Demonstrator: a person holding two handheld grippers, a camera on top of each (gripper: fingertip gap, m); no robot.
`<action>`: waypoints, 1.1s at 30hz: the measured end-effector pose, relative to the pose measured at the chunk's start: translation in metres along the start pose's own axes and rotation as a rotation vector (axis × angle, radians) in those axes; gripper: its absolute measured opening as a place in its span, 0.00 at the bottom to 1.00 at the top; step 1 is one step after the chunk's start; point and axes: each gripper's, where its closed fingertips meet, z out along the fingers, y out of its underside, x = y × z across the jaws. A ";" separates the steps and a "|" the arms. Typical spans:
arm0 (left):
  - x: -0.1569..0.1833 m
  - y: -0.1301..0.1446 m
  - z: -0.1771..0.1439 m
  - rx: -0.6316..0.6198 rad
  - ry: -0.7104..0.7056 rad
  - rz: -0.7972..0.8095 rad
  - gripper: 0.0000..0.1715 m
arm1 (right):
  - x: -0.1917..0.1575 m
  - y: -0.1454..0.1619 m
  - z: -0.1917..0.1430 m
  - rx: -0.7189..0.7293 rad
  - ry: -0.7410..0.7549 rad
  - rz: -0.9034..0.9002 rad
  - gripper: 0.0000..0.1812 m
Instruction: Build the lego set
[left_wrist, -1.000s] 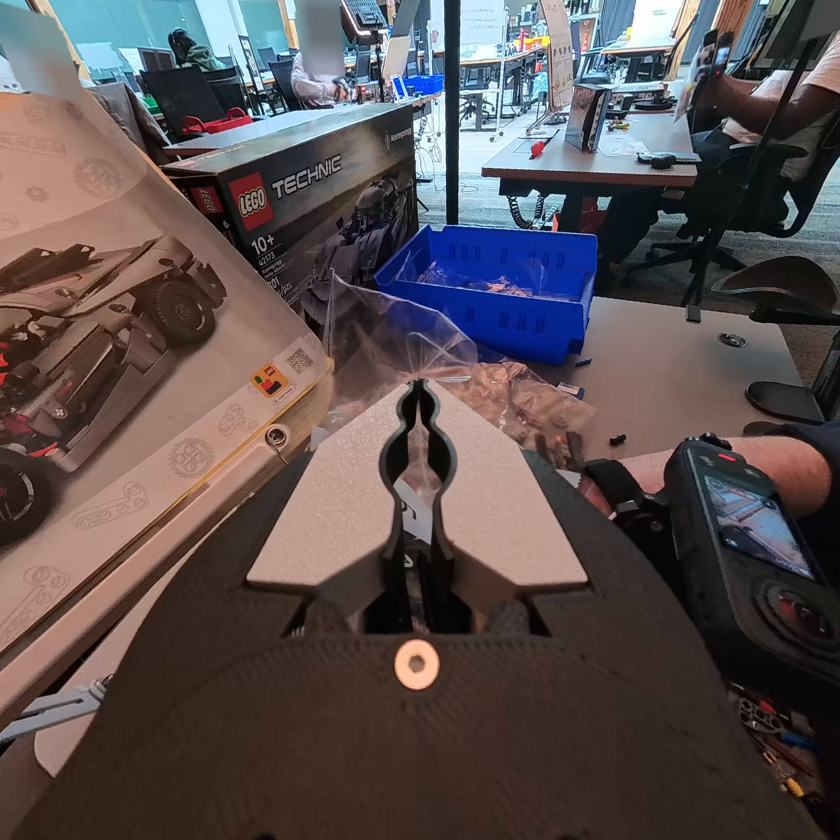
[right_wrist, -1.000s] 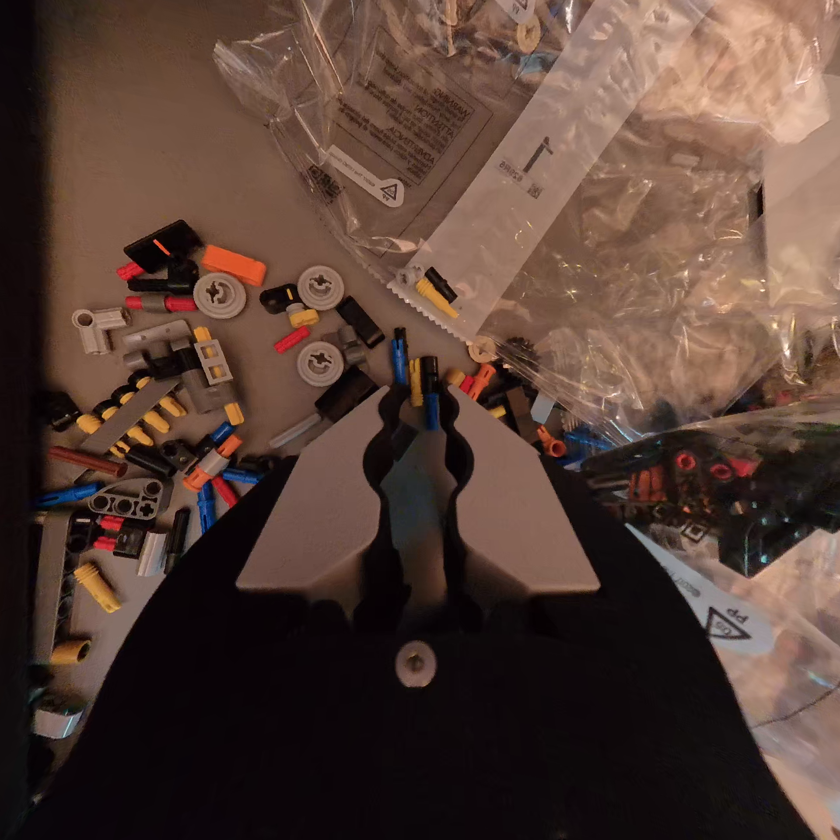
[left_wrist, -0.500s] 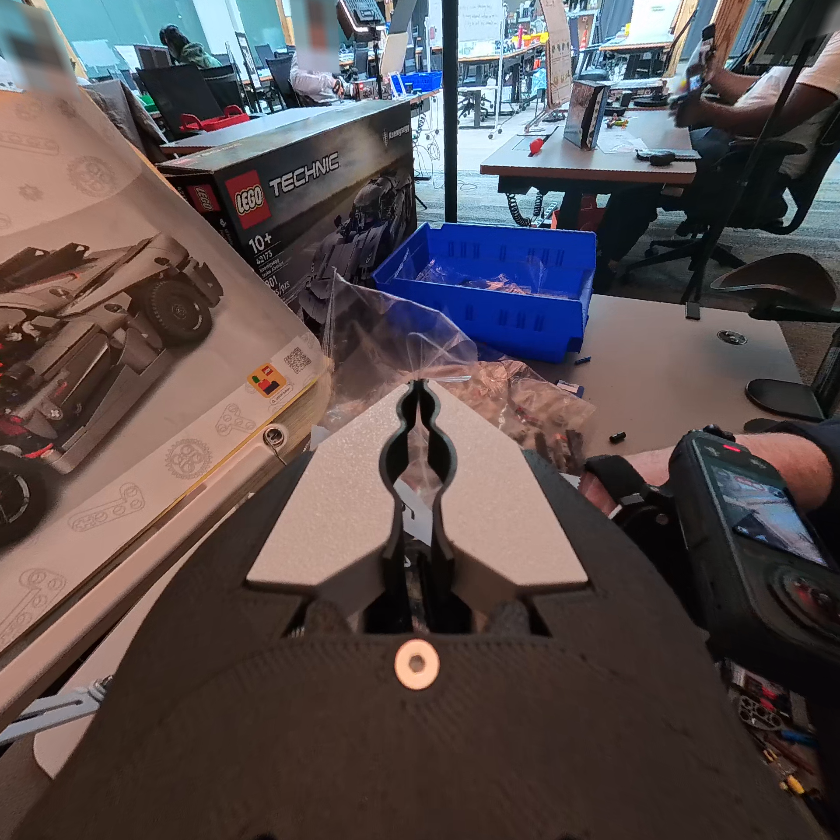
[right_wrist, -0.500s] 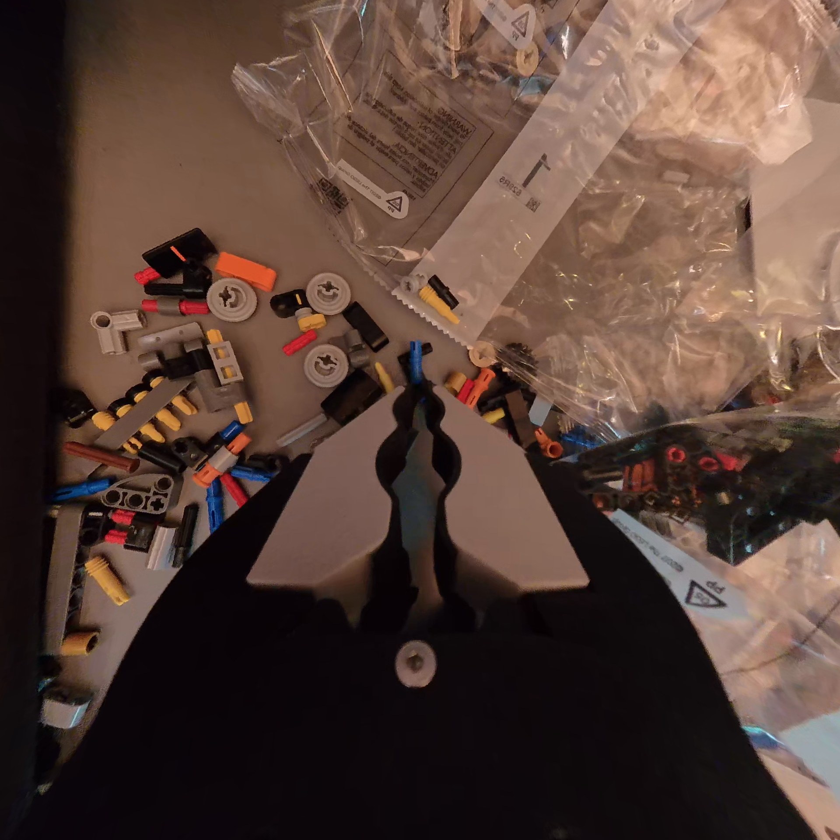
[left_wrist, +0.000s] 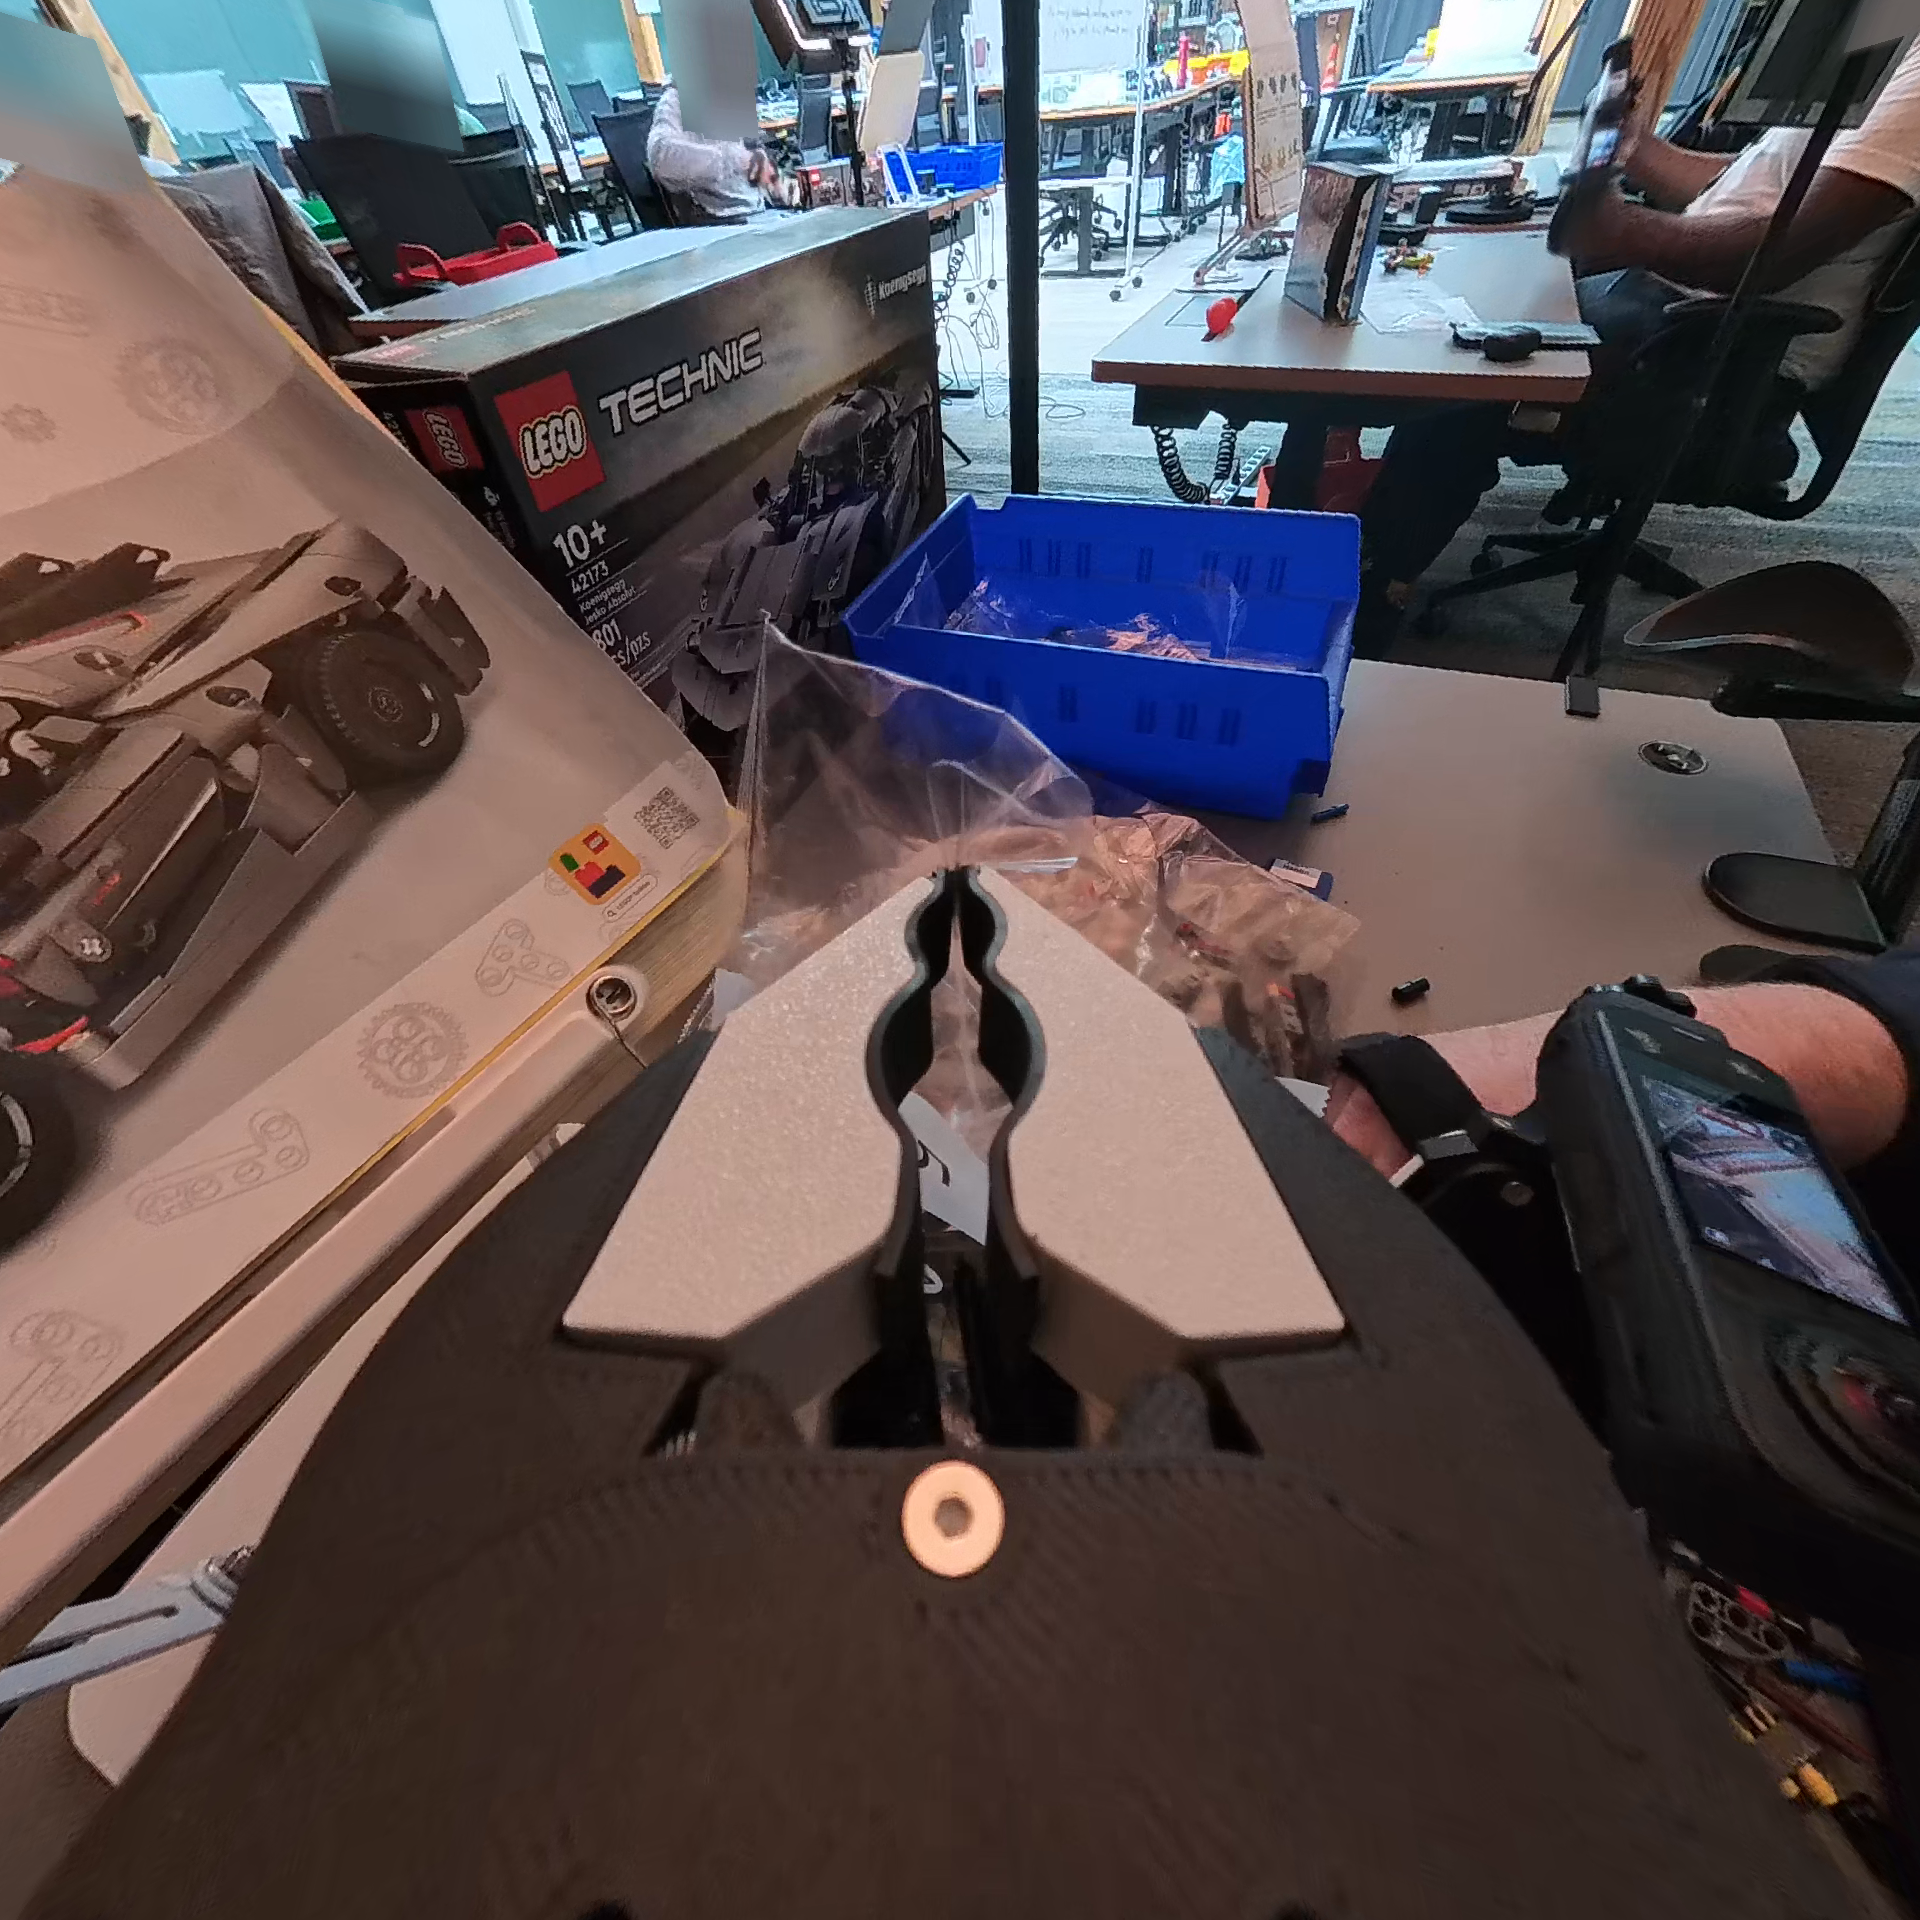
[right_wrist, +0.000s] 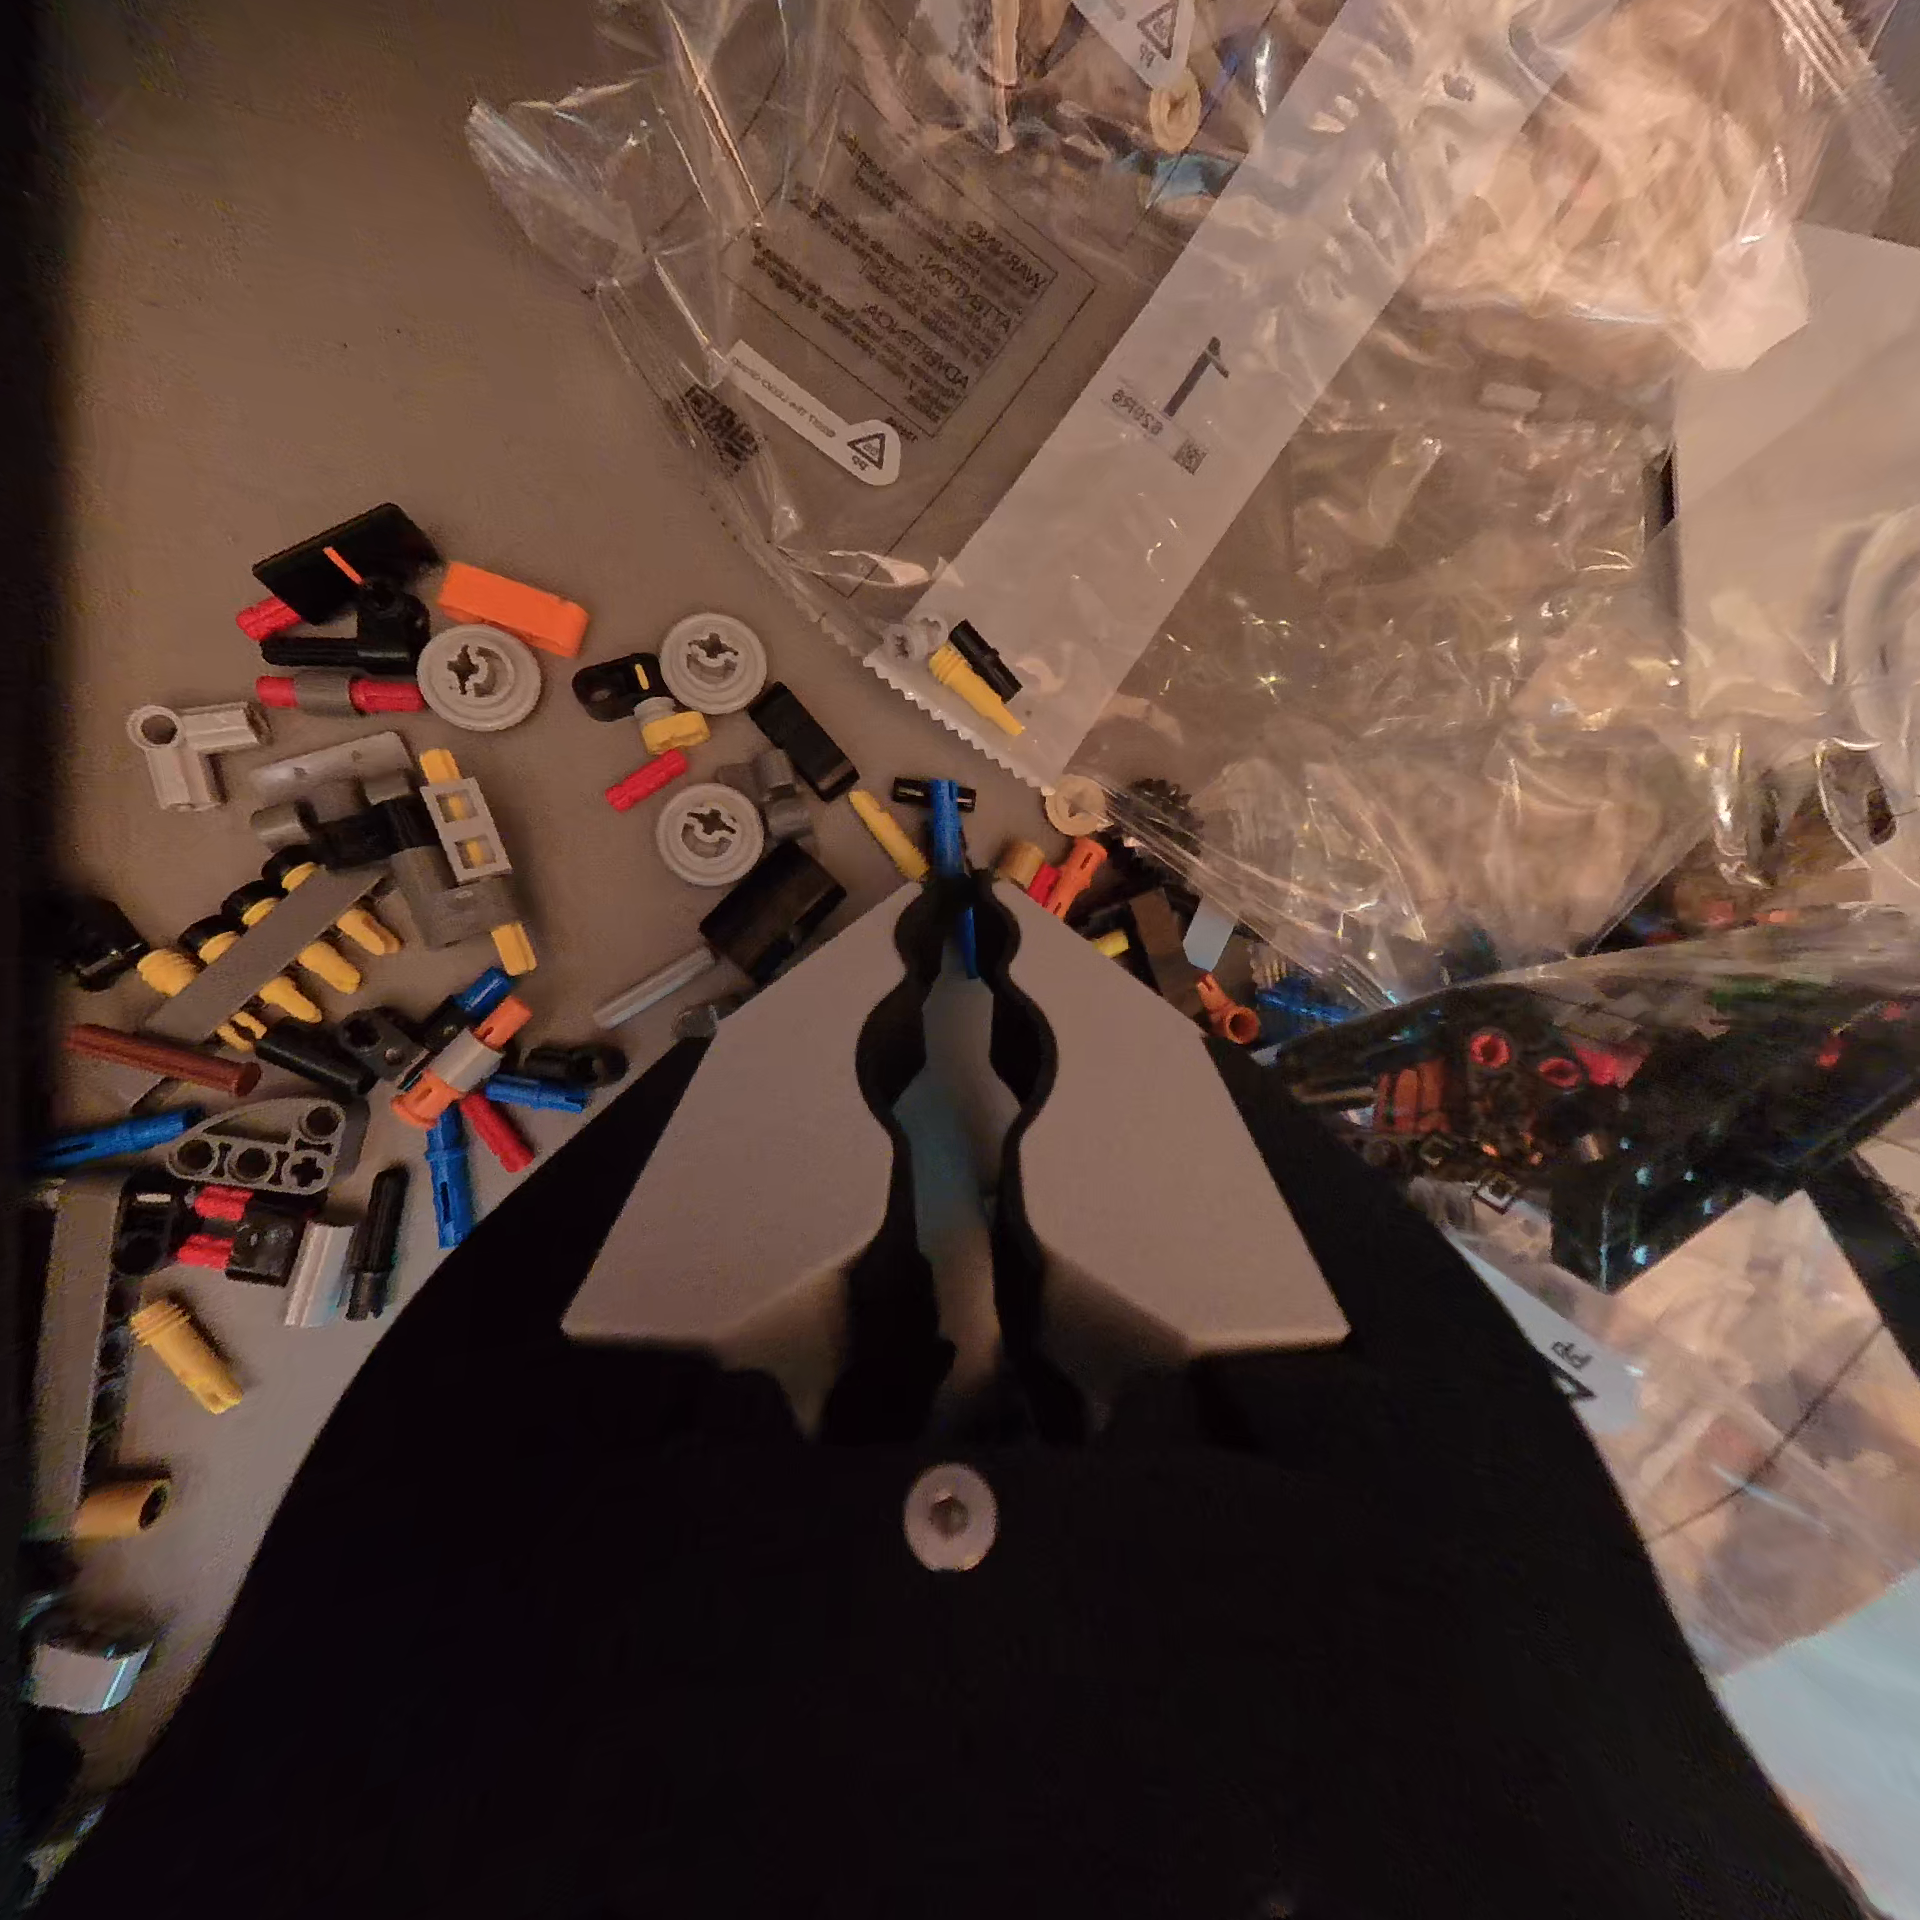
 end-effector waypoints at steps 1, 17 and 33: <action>0.000 0.000 0.000 -0.002 0.001 0.000 0.00 | 0.000 0.000 -0.001 0.001 -0.001 -0.001 0.01; 0.003 0.007 0.002 -0.022 0.031 -0.007 0.00 | -0.002 -0.006 -0.012 0.048 -0.008 -0.012 0.01; 0.003 0.014 0.003 -0.039 0.057 -0.033 0.02 | 0.018 -0.017 -0.036 0.157 0.079 0.026 0.01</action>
